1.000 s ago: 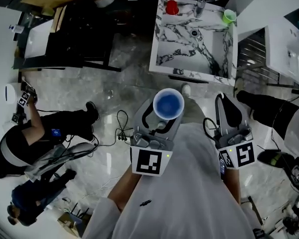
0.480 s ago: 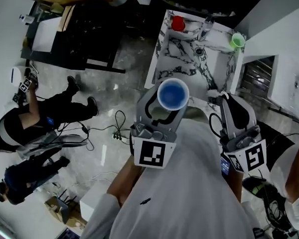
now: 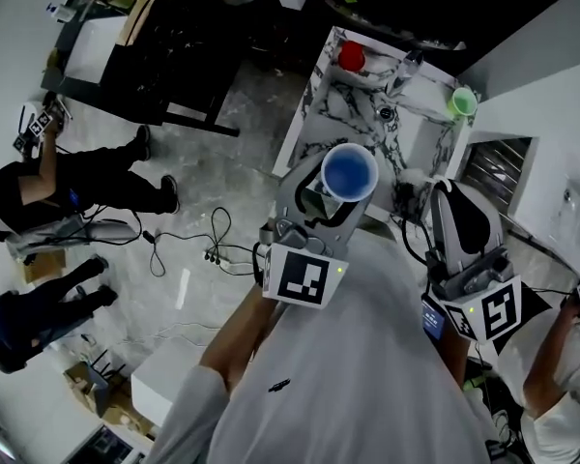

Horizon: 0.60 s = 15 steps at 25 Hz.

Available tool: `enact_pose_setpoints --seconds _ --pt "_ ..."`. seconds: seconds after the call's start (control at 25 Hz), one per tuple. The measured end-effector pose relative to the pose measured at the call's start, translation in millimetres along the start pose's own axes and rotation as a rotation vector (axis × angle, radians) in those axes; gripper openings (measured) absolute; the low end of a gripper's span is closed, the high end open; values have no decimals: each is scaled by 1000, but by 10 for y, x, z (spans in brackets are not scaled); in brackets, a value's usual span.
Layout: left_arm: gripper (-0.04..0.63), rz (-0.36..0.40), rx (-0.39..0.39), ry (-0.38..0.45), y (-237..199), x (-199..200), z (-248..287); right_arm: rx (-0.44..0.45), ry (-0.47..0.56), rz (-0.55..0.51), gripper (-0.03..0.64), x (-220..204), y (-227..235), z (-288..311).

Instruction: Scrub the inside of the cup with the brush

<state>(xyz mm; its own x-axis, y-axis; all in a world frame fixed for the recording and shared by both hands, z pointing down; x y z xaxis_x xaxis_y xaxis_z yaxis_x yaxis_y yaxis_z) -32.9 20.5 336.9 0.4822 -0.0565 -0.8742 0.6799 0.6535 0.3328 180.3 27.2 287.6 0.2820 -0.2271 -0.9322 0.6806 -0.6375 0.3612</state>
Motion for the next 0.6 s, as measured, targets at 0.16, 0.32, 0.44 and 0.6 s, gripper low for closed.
enact_pose_setpoints --seconds 0.16,0.32,0.44,0.6 --pt "285 -9 11 4 -10 -18 92 24 9 -8 25 106 37 32" --pt "285 -31 25 -5 -57 -74 83 57 38 -10 25 171 -45 91" --pt "285 -8 14 -2 -50 -76 75 105 84 17 25 250 -115 133" --pt "285 15 -31 16 -19 -108 19 167 125 55 23 246 -254 224"
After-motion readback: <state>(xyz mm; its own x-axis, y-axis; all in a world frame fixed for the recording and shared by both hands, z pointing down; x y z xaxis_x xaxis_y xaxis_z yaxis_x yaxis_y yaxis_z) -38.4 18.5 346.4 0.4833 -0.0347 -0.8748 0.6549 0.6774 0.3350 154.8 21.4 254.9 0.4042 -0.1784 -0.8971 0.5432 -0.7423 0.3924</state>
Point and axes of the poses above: the fingertips, and each gripper's own axes: z forward along the fingers, y to its right, x out of its top, the point moved 10 cm from there along -z, backward along the fingers, and after that the axes turned 12 degrees about z, right-handed, at the moved point
